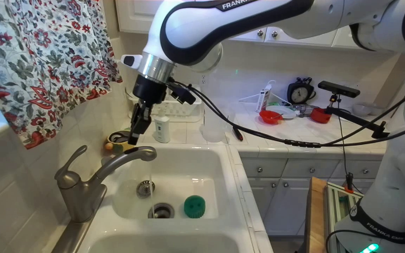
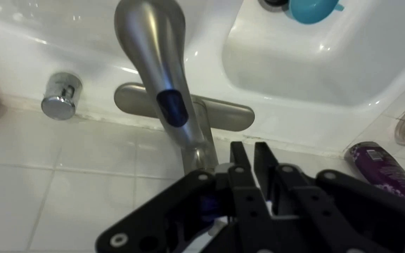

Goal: Move the faucet handle upwards

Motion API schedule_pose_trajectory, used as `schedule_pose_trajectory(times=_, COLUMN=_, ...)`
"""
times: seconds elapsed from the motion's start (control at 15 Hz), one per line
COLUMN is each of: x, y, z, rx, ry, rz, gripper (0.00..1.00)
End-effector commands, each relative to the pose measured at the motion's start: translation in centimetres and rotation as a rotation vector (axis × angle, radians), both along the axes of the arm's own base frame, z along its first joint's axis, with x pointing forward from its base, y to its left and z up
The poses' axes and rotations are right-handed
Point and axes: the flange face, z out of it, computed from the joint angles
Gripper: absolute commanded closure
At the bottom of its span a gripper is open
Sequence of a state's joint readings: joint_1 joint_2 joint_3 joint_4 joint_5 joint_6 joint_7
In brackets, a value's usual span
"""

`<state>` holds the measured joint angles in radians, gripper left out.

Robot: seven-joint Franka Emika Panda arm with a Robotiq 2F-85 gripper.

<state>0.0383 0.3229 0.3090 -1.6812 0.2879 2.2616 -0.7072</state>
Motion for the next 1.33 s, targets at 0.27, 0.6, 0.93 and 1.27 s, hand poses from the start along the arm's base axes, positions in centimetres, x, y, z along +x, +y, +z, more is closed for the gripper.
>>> schedule_pose_trajectory(times=0.27, x=-5.8, y=-4.8, z=1.5, rx=-0.143, ry=0.197, rz=-0.216, gripper=0.27)
schedule_pose_trajectory(times=0.6, x=-8.1, y=-7.4, z=1.7, rx=-0.245, ry=0.315, rz=-0.386, gripper=0.0)
schedule_pose_trajectory(times=0.93, x=-9.8, y=-8.7, z=1.7, rx=-0.416, ry=0.395, rz=-0.587, gripper=0.0)
schedule_pose_trajectory(times=1.27, x=-9.6, y=-8.9, z=1.3, rx=-0.497, ry=0.403, rz=-0.649, gripper=0.0)
